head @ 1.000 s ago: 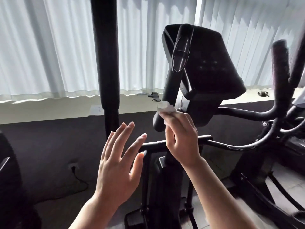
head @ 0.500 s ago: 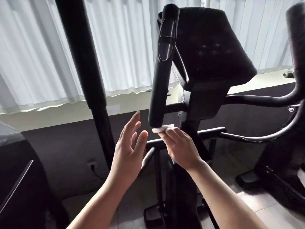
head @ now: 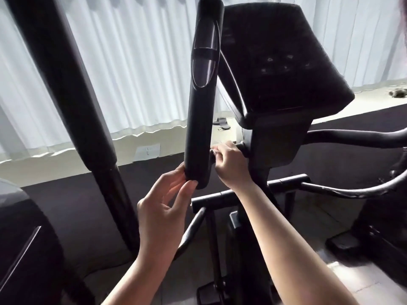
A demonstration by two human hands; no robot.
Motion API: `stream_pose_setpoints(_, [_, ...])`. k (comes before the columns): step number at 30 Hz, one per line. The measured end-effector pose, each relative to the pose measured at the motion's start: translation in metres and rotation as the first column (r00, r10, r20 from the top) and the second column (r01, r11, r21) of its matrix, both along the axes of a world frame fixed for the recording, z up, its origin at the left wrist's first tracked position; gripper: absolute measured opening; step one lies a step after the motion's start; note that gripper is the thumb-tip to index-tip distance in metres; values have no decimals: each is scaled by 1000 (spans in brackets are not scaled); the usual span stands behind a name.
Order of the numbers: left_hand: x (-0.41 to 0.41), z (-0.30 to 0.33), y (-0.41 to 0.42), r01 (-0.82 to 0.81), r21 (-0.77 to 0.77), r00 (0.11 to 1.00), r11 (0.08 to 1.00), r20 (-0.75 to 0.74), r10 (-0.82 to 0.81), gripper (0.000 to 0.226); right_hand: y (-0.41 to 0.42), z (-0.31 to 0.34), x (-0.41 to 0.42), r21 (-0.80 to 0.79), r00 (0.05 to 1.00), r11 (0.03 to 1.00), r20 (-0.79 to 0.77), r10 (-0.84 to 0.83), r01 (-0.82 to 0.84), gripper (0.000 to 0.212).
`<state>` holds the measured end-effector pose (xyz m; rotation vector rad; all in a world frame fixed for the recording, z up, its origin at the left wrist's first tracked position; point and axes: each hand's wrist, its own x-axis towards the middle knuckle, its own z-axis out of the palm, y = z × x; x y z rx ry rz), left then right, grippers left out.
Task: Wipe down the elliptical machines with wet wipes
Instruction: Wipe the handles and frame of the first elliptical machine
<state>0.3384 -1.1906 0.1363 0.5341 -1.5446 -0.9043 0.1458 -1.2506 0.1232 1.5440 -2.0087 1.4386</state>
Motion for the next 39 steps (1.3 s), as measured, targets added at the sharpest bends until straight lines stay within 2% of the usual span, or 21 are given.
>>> stream_pose_setpoints(3, [0, -1, -2, 20, 9, 1000, 1000, -18, -20, 31, 11, 2, 4, -6, 969, 985, 178, 172, -174, 28])
stream_pose_setpoints(6, [1, -1, -3, 44, 1, 999, 999, -17, -44, 31, 36, 12, 15, -77, 864, 923, 330, 380, -377, 37])
stream_pose_setpoints(9, [1, -1, -1, 61, -8, 998, 998, -12, -61, 33, 64, 23, 31, -94, 769, 851, 387, 509, -516, 36])
stream_pose_setpoints(11, [2, -3, -3, 46, -14, 999, 999, 1, -46, 37, 77, 29, 38, -97, 708, 817, 449, 545, -568, 28])
stream_pose_setpoints(13, [5, -9, -4, 29, -53, 997, 998, 76, -25, 46, 89, 32, 44, -109, 669, 811, 508, 543, -575, 22])
stream_pose_setpoints(16, [15, -21, 2, 43, -100, 983, 994, 183, -24, 62, 104, 34, 54, -223, 563, 786, 590, 580, -576, 17])
stream_pose_setpoints(18, [27, -28, 10, 41, -127, 979, 991, 204, -14, 61, 112, 33, 56, -381, 420, 757, 658, 625, -531, 16])
stream_pose_setpoints(19, [35, -31, 13, 36, -143, 979, 989, 206, -5, 57, 113, 30, 54, -437, 387, 776, 687, 615, -455, 18])
stream_pose_setpoints(22, [59, -38, 17, -14, -229, 976, 973, 211, 64, 31, 101, 7, 56, -372, 462, 921, 801, 381, -114, 23])
stream_pose_setpoints(23, [67, -39, 18, -35, -259, 975, 965, 205, 90, 28, 92, -5, 62, -354, 411, 933, 844, 346, -59, 23])
stream_pose_setpoints(26, [87, -42, 26, -55, -346, 979, 937, 167, 120, 24, 63, -31, 91, -370, 132, 927, 918, 375, -61, 30])
stream_pose_setpoints(28, [99, -44, 28, -60, -390, 976, 919, 170, 136, 21, 48, -29, 109, -449, -40, 893, 892, 449, 20, 32])
stream_pose_setpoints(31, [115, -49, 21, -117, -375, 974, 919, 139, 181, 19, 50, -9, 132, -556, -206, 824, 798, 566, 108, 15])
stream_pose_setpoints(32, [119, -51, 18, -135, -356, 975, 925, 121, 189, 18, 58, -3, 138, -579, -247, 806, 769, 590, 123, 21])
stream_pose_setpoints(35, [126, -57, 14, -169, -296, 974, 940, 97, 206, 17, 80, 6, 150, -618, -268, 775, 731, 627, 129, 41])
stream_pose_setpoints(39, [122, -66, 16, -182, -236, 973, 955, 96, 209, 16, 100, 18, 157, -609, -351, 773, 694, 628, 179, 31])
